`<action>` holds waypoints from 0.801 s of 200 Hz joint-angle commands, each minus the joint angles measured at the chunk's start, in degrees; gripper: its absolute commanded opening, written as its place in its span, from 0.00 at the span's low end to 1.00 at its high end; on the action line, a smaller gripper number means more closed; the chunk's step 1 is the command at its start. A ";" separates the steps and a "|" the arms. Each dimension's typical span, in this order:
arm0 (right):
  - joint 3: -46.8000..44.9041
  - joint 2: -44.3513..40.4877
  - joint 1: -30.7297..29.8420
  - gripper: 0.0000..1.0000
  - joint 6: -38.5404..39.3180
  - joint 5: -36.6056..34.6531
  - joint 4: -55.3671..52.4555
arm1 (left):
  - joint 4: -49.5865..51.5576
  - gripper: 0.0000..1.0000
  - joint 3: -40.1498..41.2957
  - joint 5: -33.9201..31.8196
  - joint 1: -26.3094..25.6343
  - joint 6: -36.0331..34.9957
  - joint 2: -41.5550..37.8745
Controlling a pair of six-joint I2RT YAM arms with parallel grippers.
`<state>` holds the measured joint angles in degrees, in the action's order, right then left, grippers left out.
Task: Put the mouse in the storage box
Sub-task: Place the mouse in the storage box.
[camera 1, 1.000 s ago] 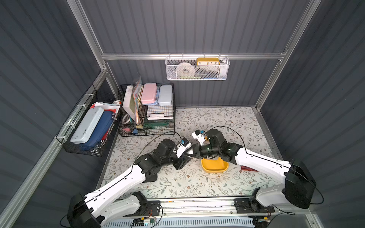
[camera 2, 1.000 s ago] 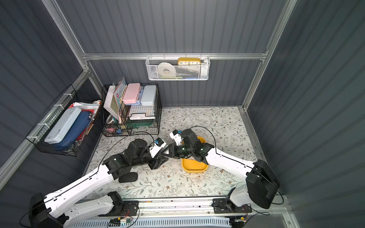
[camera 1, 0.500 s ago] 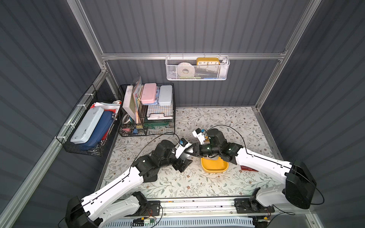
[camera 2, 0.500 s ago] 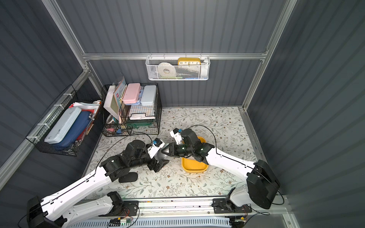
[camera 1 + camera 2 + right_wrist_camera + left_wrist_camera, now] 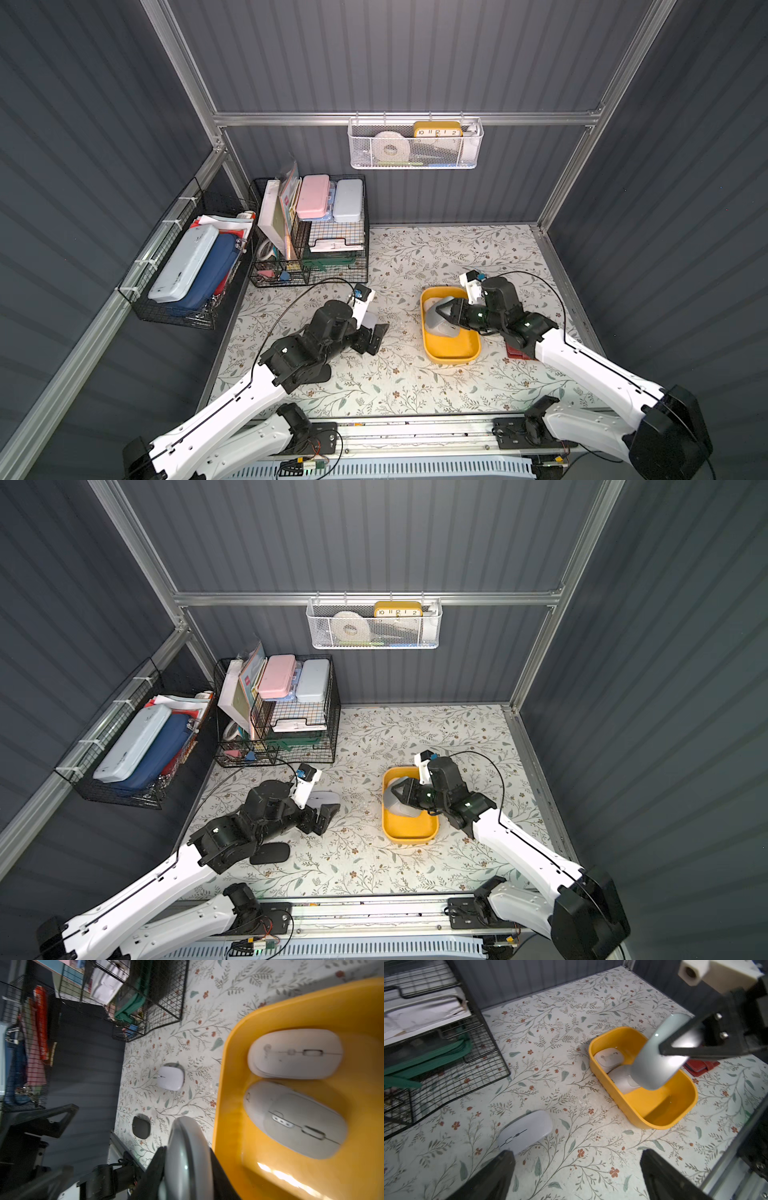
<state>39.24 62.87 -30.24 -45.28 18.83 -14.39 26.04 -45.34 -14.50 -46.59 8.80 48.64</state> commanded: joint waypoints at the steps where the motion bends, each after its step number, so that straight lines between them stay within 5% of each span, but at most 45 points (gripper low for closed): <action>1: -3.93 -2.50 -0.09 0.21 0.71 -4.04 -1.57 | 4.30 0.99 1.13 -9.54 -0.17 7.77 -0.52; 41: -9.49 -2.57 -0.64 0.22 -2.79 -4.06 4.96 | 11.09 0.99 1.96 -22.38 -0.17 24.62 0.33; 70: -9.66 -0.92 -3.21 0.22 -3.39 -8.67 6.62 | 14.76 0.99 3.68 -23.21 -0.16 33.42 -0.30; 160: -13.12 -0.29 -7.47 0.26 -10.77 -16.66 8.31 | 19.18 0.99 3.98 -22.39 -0.15 40.07 4.71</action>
<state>26.92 62.59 -36.42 -53.69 5.50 -8.29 42.11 -41.21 -35.70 -46.59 45.32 51.90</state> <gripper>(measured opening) 0.295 0.994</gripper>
